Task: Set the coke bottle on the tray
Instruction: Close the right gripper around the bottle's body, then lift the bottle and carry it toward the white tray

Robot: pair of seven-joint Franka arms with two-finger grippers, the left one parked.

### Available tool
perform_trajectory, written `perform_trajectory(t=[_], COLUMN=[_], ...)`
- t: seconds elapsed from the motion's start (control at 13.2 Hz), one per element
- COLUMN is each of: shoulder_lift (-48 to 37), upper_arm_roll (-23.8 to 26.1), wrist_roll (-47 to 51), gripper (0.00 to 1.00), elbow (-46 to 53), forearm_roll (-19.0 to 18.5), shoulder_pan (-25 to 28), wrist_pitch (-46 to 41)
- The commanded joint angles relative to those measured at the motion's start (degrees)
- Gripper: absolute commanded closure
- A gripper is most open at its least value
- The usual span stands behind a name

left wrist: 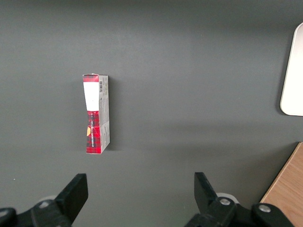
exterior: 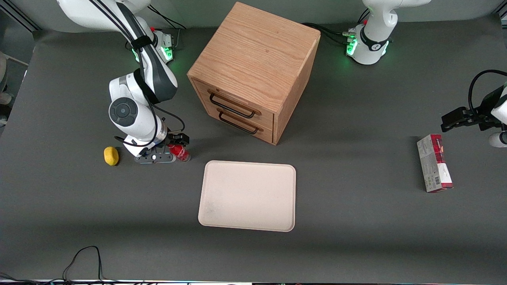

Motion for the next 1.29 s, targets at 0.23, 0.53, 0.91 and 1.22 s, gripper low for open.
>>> perform_trajectory(t=[0.23,0.53,0.91,1.22], shoulder_lift=[-1.16,-1.25,-1.34,2.94], upper_arm_roll=[-1.21,-1.22,-2.53,-2.97], wrist_roll=[0.08,0.52,0.52,0.70], gripper=[1.00,1.00,1.00,1.00], elbow=[-0.65,-0.30,13.81,37.34], forearm_roll=[-0.95,-0.95,-0.60,3.34], shoulder_pan=[-0.03,0.06,-0.29,-3.27], wrist_pitch=[-0.09,-1.31,-19.19,-40.72])
